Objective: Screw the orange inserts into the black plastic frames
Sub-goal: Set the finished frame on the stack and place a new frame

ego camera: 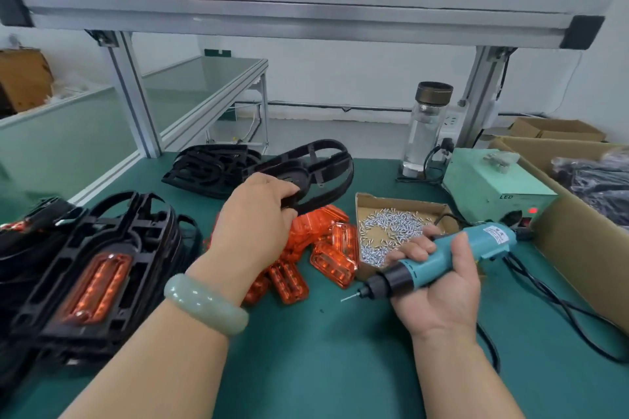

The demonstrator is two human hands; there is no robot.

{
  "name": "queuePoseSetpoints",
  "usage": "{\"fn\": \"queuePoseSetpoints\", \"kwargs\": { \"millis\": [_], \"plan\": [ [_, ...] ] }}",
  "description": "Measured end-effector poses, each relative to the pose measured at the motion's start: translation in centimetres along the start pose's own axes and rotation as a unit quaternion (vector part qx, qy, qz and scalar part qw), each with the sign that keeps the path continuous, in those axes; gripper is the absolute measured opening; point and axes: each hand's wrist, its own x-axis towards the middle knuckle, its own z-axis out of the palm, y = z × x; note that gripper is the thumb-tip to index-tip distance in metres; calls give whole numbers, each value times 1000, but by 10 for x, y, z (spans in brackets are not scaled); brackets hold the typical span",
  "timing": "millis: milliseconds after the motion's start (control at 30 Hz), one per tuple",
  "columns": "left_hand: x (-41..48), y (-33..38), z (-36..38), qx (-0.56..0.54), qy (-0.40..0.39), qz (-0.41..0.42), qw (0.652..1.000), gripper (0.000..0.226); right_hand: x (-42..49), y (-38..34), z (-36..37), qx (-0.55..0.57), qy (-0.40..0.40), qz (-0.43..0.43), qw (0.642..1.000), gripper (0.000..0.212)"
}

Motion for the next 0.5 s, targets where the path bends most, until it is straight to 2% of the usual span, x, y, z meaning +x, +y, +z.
{"fn": "queuePoseSetpoints", "kwargs": {
  "millis": [367,500],
  "plan": [
    [-89,-5,-5,40,-67,61,995,37,-4,-10,-1,60,-19,-15,998,26],
    [-119,-3,-6,32,-124,106,986,35,-6,-13,-2,70,-26,-16,997,28]
  ]
}}
